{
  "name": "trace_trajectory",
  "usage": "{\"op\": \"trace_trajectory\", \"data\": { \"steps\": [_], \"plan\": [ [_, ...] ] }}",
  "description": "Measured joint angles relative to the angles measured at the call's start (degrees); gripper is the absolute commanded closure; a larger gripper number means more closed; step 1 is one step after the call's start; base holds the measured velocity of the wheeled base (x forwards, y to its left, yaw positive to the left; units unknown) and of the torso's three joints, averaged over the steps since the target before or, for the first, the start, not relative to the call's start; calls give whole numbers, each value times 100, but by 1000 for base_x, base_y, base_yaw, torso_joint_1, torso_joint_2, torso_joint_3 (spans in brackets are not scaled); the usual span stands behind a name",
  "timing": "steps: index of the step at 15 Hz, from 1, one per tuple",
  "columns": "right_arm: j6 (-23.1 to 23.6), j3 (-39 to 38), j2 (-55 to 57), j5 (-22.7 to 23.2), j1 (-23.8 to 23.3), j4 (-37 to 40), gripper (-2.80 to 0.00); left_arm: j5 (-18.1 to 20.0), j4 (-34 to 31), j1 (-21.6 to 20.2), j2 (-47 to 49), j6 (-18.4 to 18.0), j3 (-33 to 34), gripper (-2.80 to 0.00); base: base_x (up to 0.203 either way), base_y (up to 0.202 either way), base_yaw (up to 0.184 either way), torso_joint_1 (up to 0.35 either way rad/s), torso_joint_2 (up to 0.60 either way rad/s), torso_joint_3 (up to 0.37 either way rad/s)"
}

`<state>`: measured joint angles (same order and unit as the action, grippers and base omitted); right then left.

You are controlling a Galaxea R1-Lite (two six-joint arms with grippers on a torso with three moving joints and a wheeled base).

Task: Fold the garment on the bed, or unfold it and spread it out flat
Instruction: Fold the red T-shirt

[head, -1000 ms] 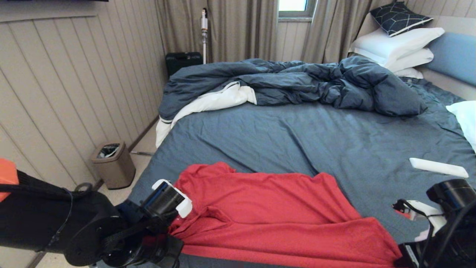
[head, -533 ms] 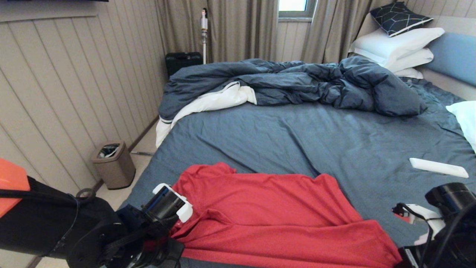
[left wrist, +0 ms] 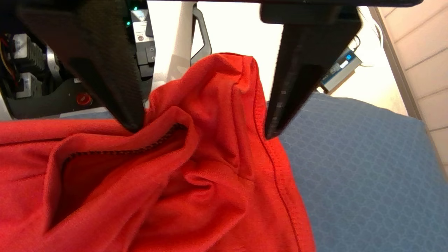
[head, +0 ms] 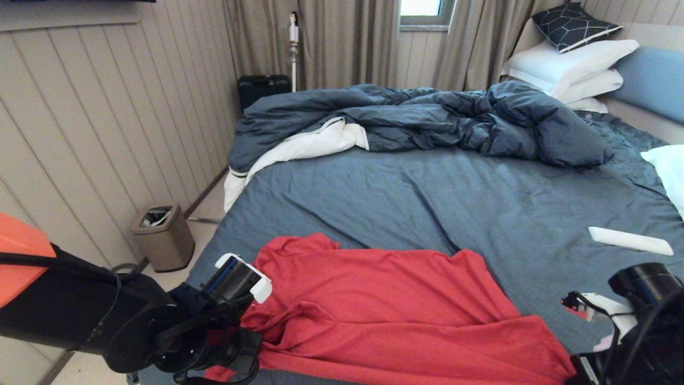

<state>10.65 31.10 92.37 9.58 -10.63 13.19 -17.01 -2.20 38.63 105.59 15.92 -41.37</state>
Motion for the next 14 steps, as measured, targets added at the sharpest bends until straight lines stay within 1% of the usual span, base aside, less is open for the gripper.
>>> {"op": "trace_trajectory", "data": {
  "steps": [4, 13, 14],
  "plan": [
    [-33, -123, 22, 12, 7, -440, 0, -1, 0, -11, -28, 0, -32, -280, 0, 0, 0, 0, 0, 0],
    [12, -283, 33, 9, 60, -468, 0, 0, -8, -13, -133, -11, -66, -280, 0, 0, 0, 0, 0, 0],
    [-10, -282, 30, 12, 57, -471, -280, 0, -8, -16, -153, -14, -68, -280, 0, 0, 0, 0, 0, 0]
  ]
}}
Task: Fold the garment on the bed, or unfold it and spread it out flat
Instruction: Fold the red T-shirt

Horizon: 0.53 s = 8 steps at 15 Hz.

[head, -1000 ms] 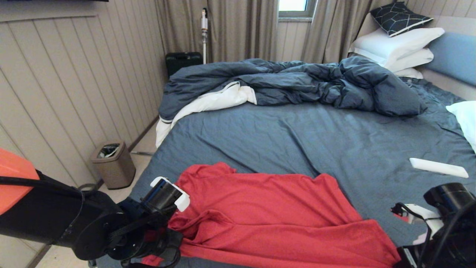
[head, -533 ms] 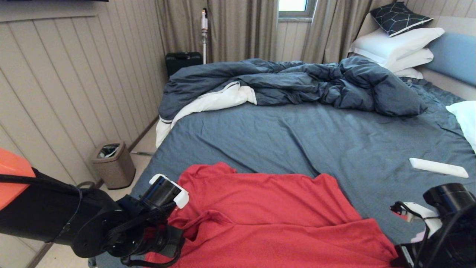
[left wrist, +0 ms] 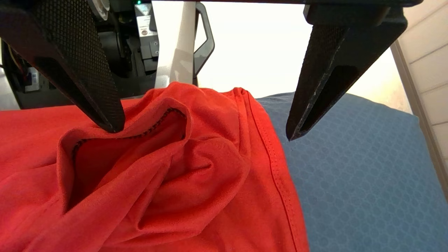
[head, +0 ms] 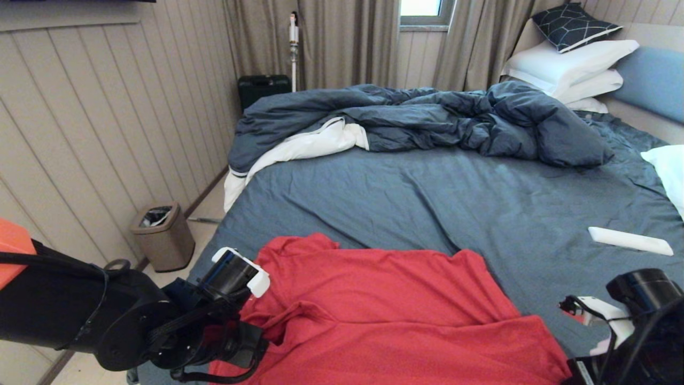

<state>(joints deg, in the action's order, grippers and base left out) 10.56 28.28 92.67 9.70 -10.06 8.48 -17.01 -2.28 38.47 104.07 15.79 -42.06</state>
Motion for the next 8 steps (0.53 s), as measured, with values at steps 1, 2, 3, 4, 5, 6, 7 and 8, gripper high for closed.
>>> {"op": "trace_trajectory", "data": {
  "steps": [1, 2, 3, 4, 5, 6, 7, 8],
  "plan": [
    [-1, -18, -3, -23, -2, -22, -280, 0, 0, -6, -10, 2, -5, -280, 0, 0, 0, 0, 0, 0],
    [29, -111, -21, -39, -2, -70, -280, 0, 2, -6, -18, 7, -11, -280, 0, 0, 0, 0, 0, 0],
    [60, -183, -48, -34, 2, -254, -280, 0, 0, -6, -24, 6, -11, -280, 0, 0, 0, 0, 0, 0],
    [40, -205, -62, -22, 8, -428, -280, 0, -6, -11, -31, -2, -11, -280, 0, 0, 0, 0, 0, 0],
    [30, -207, -69, -23, 13, -469, -280, -2, -6, -11, -37, 0, -17, -280, 0, 0, 0, 0, 0, 0],
    [30, -221, -76, -23, 13, -488, -280, 0, 0, -16, -42, 0, -30, -280, 0, 0, 0, 0, 0, 0],
    [24, -227, -83, -21, 9, -485, -280, -7, 0, -17, -46, 2, -38, -280, 0, 0, 0, 0, 0, 0],
    [11, -222, -105, -17, -2, -488, -280, -9, 0, -17, -63, 2, -58, -280, 0, 0, 0, 0, 0, 0]
  ]
}}
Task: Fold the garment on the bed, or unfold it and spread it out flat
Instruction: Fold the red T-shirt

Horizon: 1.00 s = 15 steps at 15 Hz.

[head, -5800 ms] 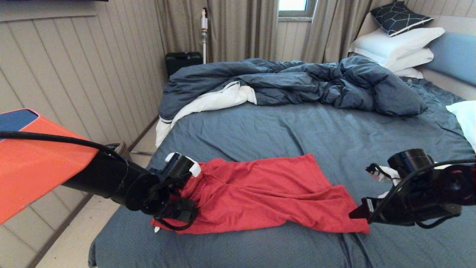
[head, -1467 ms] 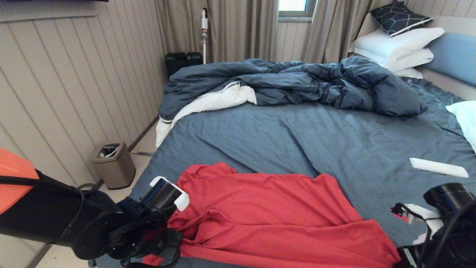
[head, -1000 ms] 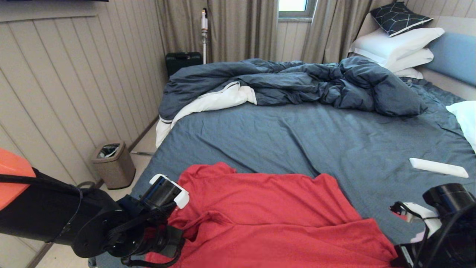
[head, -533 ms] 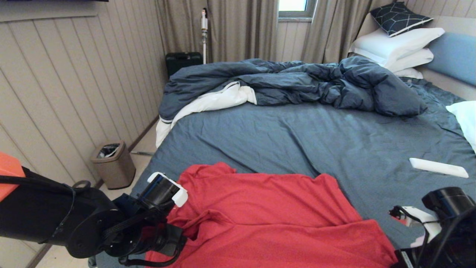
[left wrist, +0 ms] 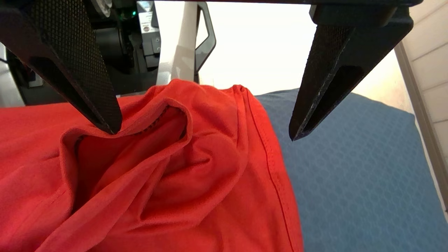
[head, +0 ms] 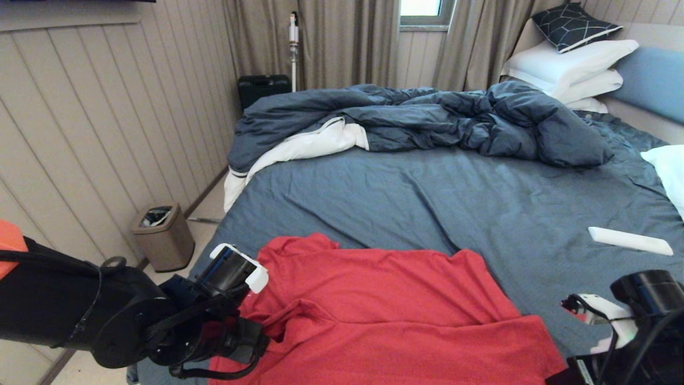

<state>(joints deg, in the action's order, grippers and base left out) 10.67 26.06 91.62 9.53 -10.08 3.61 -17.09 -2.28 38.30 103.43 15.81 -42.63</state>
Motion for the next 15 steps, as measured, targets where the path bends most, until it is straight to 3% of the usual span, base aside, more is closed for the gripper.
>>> {"op": "trace_trajectory", "data": {
  "steps": [4, 9, 10, 15],
  "plan": [
    [-182, 198, -233, 16, -46, -17, -280, -16, -4, -163, -219, -40, -181, -280, 0, 0, 0, 0, 0, 0],
    [-599, 1022, -213, 22, -39, -17, -280, 32, -63, -595, 66, -79, -1366, -280, 0, 0, 0, 0, 0, 0],
    [-671, 1186, -139, 24, -20, -18, 0, 37, -56, -652, 199, -82, -1612, 0, 0, 0, 0, 0, 0, 0],
    [-1115, 1952, 528, 22, 69, -160, 0, 78, 17, -912, 1053, -246, -2836, 0, 0, 0, 0, 0, 0, 0]
  ]
}}
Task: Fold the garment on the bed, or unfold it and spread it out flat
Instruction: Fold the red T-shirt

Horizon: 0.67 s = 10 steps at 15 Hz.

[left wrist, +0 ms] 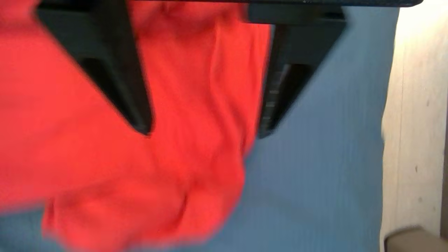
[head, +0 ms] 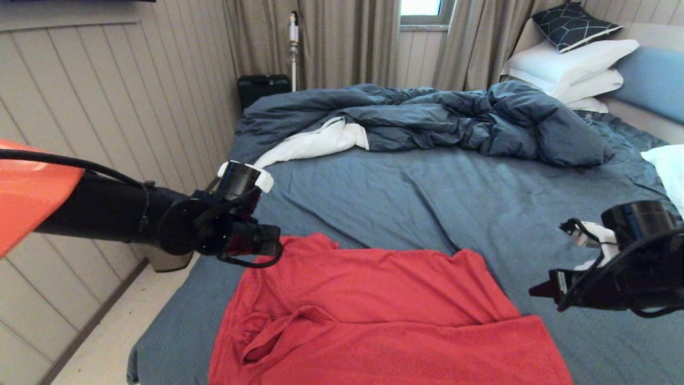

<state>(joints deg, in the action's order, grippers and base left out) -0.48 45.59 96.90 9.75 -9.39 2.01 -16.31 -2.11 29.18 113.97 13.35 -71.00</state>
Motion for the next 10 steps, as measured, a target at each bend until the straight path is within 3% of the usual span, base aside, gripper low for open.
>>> {"op": "trace_trajectory", "data": {
  "steps": [3, 9, 10],
  "plan": [
    [-200, 333, 411, -9, 83, -76, 0, -4, -9, -161, 530, -48, -595, 0, 0, 0, 0, 0, 0, 0],
    [-539, 1235, 1214, -170, 301, -243, 0, -53, 2, -516, 905, 52, -710, 0, 0, 0, 0, 0, 0, 0],
    [-611, 1402, 1358, -362, 370, -256, -280, -80, 0, -546, 918, 87, -689, 0, 0, 0, 0, 0, 0, 0]
  ]
}}
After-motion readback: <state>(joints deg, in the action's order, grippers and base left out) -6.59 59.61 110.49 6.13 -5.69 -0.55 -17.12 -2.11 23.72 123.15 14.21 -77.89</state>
